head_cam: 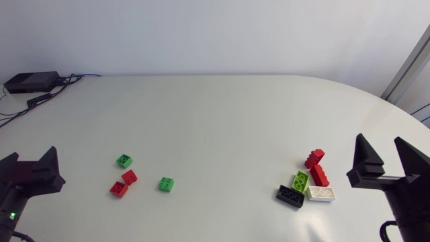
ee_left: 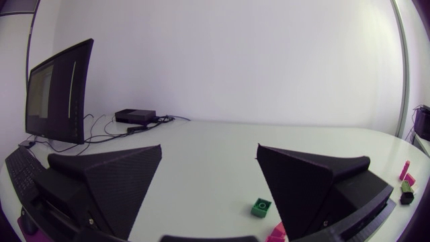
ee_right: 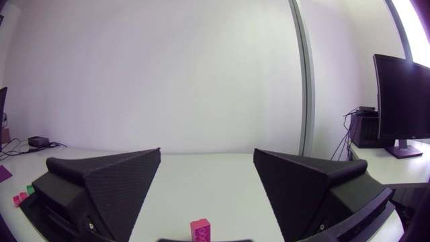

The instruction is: Sort duplo bricks by size, large to the right and small to the left

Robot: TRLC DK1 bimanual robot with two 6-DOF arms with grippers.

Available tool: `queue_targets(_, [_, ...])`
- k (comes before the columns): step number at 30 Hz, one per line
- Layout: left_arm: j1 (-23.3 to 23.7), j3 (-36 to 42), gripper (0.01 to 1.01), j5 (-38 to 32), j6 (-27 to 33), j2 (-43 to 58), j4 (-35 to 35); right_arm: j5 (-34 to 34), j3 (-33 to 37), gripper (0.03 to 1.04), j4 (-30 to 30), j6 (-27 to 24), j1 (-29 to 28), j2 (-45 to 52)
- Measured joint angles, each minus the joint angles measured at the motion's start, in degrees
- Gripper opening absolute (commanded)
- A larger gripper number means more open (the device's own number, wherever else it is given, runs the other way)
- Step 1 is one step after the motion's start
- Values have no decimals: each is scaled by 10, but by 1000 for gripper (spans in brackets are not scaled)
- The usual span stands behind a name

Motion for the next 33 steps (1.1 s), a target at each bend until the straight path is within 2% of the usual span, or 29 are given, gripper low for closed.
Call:
queue_targets(11, [0, -3, 985, -4, 2, 0, -8, 0, 0, 995, -58, 0, -1, 0])
queue_targets(23, [-3, -3, 985, -6, 2, 0, -8, -10, 0, 995, -67, 0, -18, 0])
queue_targets(29, [-124, 1, 985, -10, 2, 0, -26, -10, 0, 995, -67, 0, -18, 0])
queue_targets(33, [-165, 1, 985, -10, 2, 0, -26, -10, 0, 995, -68, 0, -18, 0])
